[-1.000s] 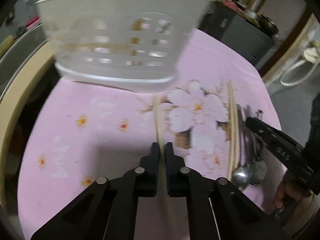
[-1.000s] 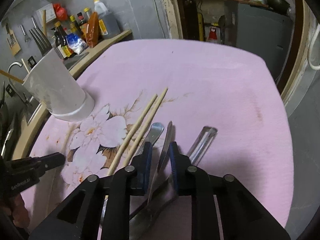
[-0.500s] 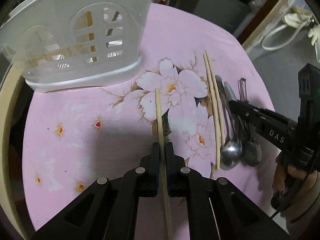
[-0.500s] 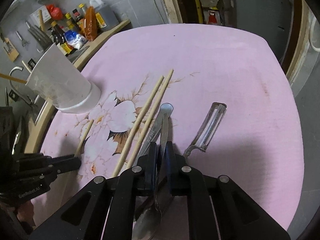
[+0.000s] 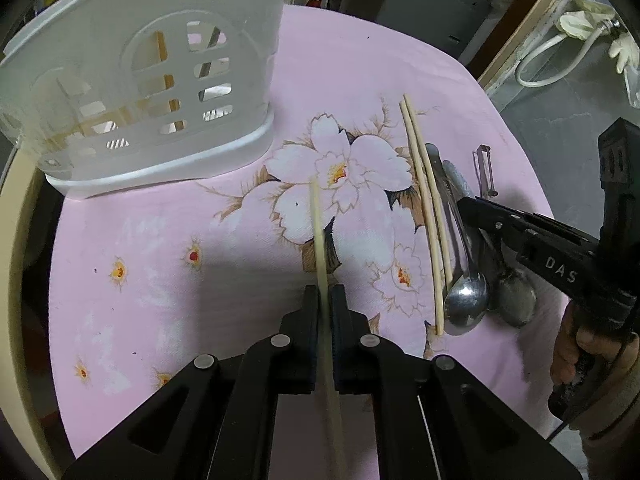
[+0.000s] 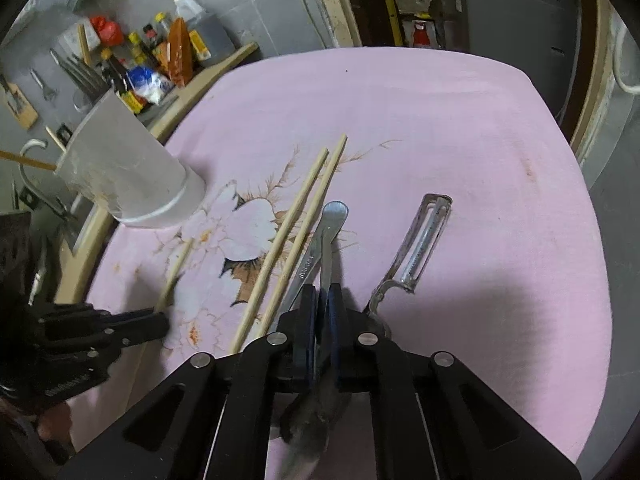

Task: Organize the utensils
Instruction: 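Close the left tool on a wooden chopstick while the right tool grasps a metal spoon, then lift the chopstick and spoon and carry both over the white caddy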

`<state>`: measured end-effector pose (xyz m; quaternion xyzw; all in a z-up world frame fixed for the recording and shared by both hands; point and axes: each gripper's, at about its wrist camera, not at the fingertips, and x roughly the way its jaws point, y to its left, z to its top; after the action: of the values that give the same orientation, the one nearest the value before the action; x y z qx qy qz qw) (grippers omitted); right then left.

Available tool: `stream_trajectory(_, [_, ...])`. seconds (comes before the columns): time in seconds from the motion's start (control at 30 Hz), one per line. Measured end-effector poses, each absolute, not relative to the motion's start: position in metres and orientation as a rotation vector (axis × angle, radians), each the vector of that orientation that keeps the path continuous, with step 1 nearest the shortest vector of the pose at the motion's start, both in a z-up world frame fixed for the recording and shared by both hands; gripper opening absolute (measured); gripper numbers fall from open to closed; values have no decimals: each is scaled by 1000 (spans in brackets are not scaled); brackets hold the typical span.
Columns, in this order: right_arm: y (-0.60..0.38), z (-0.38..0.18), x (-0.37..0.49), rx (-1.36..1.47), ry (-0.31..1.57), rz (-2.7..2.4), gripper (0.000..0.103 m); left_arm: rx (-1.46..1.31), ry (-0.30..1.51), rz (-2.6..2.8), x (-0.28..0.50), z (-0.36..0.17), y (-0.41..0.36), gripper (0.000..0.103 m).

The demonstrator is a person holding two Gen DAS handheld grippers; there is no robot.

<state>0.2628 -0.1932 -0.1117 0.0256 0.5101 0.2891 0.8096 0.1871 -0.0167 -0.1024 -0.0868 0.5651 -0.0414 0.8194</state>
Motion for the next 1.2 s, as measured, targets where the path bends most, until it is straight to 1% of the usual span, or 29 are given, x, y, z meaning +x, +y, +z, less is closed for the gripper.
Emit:
stream_trajectory(0.13, [-196, -108, 254, 69, 1057, 613, 0, -217, 1170, -88, 182, -102, -13, 2])
stream_trajectory(0.27, [-203, -100, 244, 102, 999, 590, 0, -253, 1123, -98, 172, -96, -8, 2])
stream_trajectory(0.37, [-209, -91, 234, 127, 938, 579, 0, -253, 1064, -106, 162, -87, -9, 2])
stream_trajectory(0.53, [-215, -72, 213, 143, 804, 552, 0, -247, 916, -117, 144, -61, -9, 2])
stream_trajectory(0.7, [-208, -58, 198, 123, 684, 524, 0, -216, 822, -123, 134, -47, -14, 2])
stream_trajectory(0.93, [-205, -44, 184, 108, 605, 498, 0, -202, 756, -146, 135, -34, -19, 2])
stream_trajectory(1.2, [-199, -10, 178, 84, 525, 499, 0, -226, 636, -125, 132, 3, -12, 2])
